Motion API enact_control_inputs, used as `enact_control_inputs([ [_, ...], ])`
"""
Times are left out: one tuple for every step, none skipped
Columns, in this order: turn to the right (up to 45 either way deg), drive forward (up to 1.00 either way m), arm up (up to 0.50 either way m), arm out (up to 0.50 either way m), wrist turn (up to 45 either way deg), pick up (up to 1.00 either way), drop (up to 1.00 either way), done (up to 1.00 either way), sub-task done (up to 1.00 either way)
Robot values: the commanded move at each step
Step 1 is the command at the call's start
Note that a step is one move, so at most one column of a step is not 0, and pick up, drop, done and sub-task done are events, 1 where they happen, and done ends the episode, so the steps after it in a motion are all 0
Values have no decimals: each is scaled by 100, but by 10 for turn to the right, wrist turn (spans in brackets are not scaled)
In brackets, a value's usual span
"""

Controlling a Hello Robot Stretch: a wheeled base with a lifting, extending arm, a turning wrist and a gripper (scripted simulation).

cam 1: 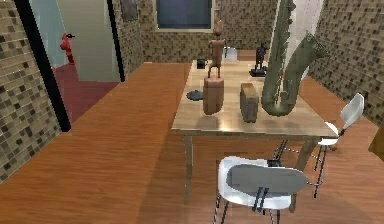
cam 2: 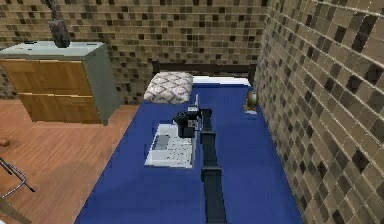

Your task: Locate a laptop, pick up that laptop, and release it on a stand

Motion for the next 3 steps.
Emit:
enact_control_inputs([
  [0, 0, 0, 0, 120, 0, 0, 0, 0],
  [0, 0, -30, 0, 0, 0, 0, 0, 0],
  [0, 0, 0, 0, 0, 100, 0, 0, 0],
])
